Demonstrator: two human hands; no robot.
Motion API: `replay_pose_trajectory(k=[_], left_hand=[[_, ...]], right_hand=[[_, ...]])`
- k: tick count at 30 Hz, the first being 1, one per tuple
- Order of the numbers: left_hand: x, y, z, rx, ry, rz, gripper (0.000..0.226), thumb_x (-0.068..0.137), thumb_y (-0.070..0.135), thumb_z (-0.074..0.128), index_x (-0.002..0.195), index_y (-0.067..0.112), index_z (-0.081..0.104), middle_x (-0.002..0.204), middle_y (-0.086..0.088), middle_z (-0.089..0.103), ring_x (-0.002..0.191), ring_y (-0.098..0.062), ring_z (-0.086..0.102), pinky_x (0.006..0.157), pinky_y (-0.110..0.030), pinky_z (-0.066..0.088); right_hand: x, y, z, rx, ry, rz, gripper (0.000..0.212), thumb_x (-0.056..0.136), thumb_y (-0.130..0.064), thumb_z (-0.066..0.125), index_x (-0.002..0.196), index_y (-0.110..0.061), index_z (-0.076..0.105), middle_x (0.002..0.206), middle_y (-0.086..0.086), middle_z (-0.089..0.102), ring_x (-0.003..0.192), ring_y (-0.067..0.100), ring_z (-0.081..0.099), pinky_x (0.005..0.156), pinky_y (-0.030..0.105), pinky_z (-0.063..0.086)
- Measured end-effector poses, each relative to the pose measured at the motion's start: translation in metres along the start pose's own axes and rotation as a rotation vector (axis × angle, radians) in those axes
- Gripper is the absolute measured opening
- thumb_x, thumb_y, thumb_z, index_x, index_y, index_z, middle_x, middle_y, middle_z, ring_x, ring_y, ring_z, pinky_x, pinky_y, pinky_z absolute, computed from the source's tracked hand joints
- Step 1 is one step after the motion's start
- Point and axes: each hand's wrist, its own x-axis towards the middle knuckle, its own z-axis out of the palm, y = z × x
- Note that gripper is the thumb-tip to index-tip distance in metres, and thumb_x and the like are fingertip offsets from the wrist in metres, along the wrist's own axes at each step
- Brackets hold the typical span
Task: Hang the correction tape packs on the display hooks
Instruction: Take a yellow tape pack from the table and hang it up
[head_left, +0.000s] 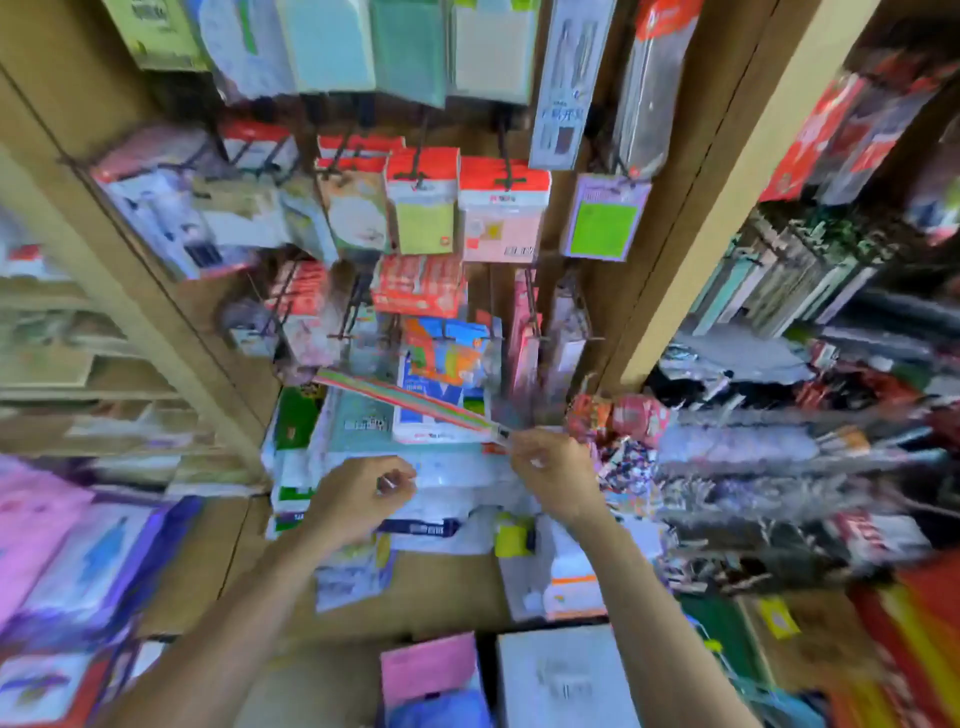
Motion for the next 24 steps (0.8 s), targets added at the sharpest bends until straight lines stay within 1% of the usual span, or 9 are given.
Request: replay_pose_trajectory(k=[2, 6, 8, 10, 12, 14, 17, 21, 24], left_hand=[[-0.023, -0.04, 0.039, -0.034, -0.073, -0.09, 0.016, 0.084, 0.026, 0.076, 0.084, 0.04, 0.069, 0.065, 0.038, 0.062, 0.067, 0.017, 0.06, 0.064, -0.019, 0.045], [-0.08, -0.1, 0.101, -0.152, -0.156, -0.291, 0.006, 0.079, 0.044, 0.066, 0.075, 0.048, 0.068, 0.069, 0.032, 0.065, 0.076, -0.004, 0.069, 0.067, -0.022, 0.049], [-0.107, -0.1, 0.113, -0.198, -0.154, -0.364, 0.012, 0.09, 0.021, 0.072, 0.084, 0.032, 0.072, 0.072, 0.023, 0.065, 0.074, 0.002, 0.066, 0.065, -0.006, 0.042], [-0.126, -0.113, 0.127, -0.244, -0.163, -0.432, 0.022, 0.093, 0.0, 0.067, 0.085, 0.02, 0.068, 0.079, 0.016, 0.064, 0.068, 0.011, 0.063, 0.068, -0.003, 0.042], [-0.142, -0.134, 0.139, -0.252, -0.186, -0.511, 0.027, 0.092, 0.004, 0.068, 0.079, 0.028, 0.068, 0.077, 0.008, 0.069, 0.07, 0.011, 0.064, 0.071, -0.009, 0.045], [-0.152, -0.165, 0.151, -0.279, -0.218, -0.594, 0.02, 0.088, 0.018, 0.07, 0.077, 0.035, 0.073, 0.087, 0.004, 0.074, 0.079, -0.003, 0.069, 0.078, -0.026, 0.052], [-0.157, -0.203, 0.158, -0.28, -0.286, -0.611, 0.016, 0.091, 0.029, 0.068, 0.08, 0.041, 0.071, 0.09, 0.013, 0.069, 0.088, -0.009, 0.069, 0.068, -0.018, 0.044], [-0.144, -0.259, 0.154, -0.312, -0.376, -0.604, 0.014, 0.097, 0.033, 0.063, 0.101, 0.028, 0.075, 0.097, 0.013, 0.07, 0.083, -0.006, 0.062, 0.066, -0.021, 0.04], [-0.122, -0.305, 0.151, -0.297, -0.395, -0.623, 0.014, 0.095, 0.033, 0.063, 0.101, 0.03, 0.075, 0.097, 0.012, 0.07, 0.083, -0.007, 0.064, 0.063, -0.022, 0.039]], right_hand=[[-0.014, 0.032, 0.038, -0.029, -0.096, 0.083, 0.032, 0.077, -0.046, 0.054, 0.092, -0.026, 0.074, 0.082, 0.001, 0.073, 0.08, 0.016, 0.07, 0.073, 0.032, 0.056], [-0.045, 0.09, 0.112, -0.027, -0.289, 0.316, 0.028, 0.072, -0.04, 0.062, 0.094, -0.028, 0.074, 0.092, 0.003, 0.077, 0.087, 0.026, 0.072, 0.078, 0.041, 0.058], [-0.063, 0.102, 0.144, -0.03, -0.375, 0.392, 0.036, 0.068, -0.041, 0.06, 0.096, -0.023, 0.075, 0.094, 0.001, 0.076, 0.088, 0.023, 0.072, 0.082, 0.04, 0.058], [-0.08, 0.101, 0.17, -0.063, -0.439, 0.434, 0.03, 0.073, -0.034, 0.059, 0.09, -0.015, 0.073, 0.088, 0.006, 0.075, 0.083, 0.027, 0.07, 0.077, 0.04, 0.058], [-0.092, 0.096, 0.192, -0.099, -0.462, 0.449, 0.023, 0.082, -0.023, 0.059, 0.096, -0.008, 0.071, 0.084, 0.011, 0.073, 0.08, 0.032, 0.068, 0.068, 0.035, 0.056], [-0.098, 0.09, 0.214, -0.114, -0.523, 0.476, 0.027, 0.085, -0.019, 0.059, 0.108, -0.01, 0.07, 0.087, 0.003, 0.071, 0.076, 0.025, 0.065, 0.056, 0.025, 0.05], [-0.099, 0.089, 0.254, -0.12, -0.632, 0.524, 0.029, 0.088, -0.022, 0.063, 0.117, -0.019, 0.068, 0.091, -0.003, 0.066, 0.074, 0.016, 0.063, 0.051, 0.02, 0.046], [-0.086, 0.088, 0.306, -0.125, -0.7, 0.631, 0.027, 0.09, -0.02, 0.065, 0.117, -0.016, 0.067, 0.099, 0.003, 0.067, 0.077, 0.016, 0.062, 0.047, 0.015, 0.046], [-0.067, 0.096, 0.343, -0.167, -0.703, 0.659, 0.025, 0.091, -0.017, 0.066, 0.114, -0.007, 0.067, 0.092, 0.003, 0.064, 0.061, 0.006, 0.056, 0.045, 0.01, 0.04]])
